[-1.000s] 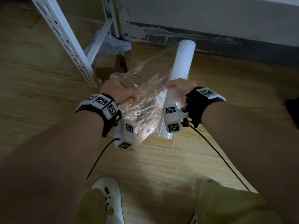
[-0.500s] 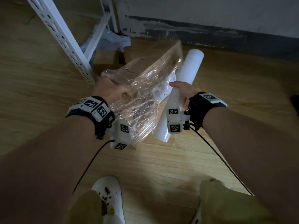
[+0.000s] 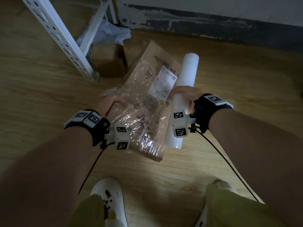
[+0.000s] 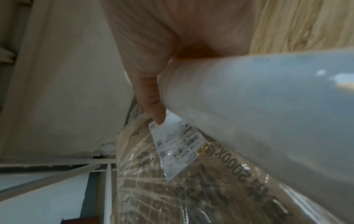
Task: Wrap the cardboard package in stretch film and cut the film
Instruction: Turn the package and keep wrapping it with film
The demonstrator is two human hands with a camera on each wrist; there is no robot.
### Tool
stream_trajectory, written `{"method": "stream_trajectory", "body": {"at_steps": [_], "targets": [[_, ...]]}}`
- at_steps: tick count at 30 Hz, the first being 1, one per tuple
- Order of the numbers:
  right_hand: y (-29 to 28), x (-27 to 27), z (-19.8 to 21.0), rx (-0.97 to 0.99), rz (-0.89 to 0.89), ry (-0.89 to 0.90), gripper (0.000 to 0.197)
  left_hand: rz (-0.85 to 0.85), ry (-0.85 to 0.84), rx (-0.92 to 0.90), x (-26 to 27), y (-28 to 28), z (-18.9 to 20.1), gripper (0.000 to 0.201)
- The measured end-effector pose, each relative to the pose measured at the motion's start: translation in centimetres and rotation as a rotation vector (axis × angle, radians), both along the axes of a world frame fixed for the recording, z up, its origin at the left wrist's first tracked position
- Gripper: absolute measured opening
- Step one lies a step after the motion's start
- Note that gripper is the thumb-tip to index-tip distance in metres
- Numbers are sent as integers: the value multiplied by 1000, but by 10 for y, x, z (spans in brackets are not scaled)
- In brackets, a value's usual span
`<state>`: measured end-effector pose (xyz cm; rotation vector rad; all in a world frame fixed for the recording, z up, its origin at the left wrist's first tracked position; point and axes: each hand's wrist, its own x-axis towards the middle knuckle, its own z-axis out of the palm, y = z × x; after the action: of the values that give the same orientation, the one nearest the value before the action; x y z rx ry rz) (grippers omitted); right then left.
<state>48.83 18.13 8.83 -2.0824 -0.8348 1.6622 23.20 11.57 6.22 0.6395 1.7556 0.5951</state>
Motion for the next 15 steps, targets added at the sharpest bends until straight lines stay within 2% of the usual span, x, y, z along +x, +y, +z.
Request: {"method": "stream_trajectory", "body": {"at_steps": [2, 3, 5, 7, 8, 9, 11, 13, 15], "targets": [[0, 6, -11, -18, -7, -31, 63, 22, -50, -4, 0, 5, -3, 37], [-1, 7, -14, -3, -36, -29, 57, 36, -64, 2, 2, 4, -4, 33], [-7, 7, -11, 15, -69, -10, 46, 42, -80, 46, 6, 2, -12, 9], [-10, 9, -12, 12, -65, -35, 66, 53, -71, 74, 10, -3, -28, 22], [-11, 11, -16, 7, -71, -48, 75, 37, -69, 88, 12, -7, -37, 21], [-12, 13, -19, -6, -78, -41, 74, 21, -67, 75, 15, -12, -44, 16], [-11, 17, -26, -50, -80, -35, 54, 25, -44, 14, 23, -16, -51, 9], [-9, 19, -30, -86, -64, -37, 50, -3, -1, -46, 26, -19, -47, 13], [-9, 18, -27, -97, -45, -8, 37, -20, 73, -153, 21, -20, -34, 18]]}}
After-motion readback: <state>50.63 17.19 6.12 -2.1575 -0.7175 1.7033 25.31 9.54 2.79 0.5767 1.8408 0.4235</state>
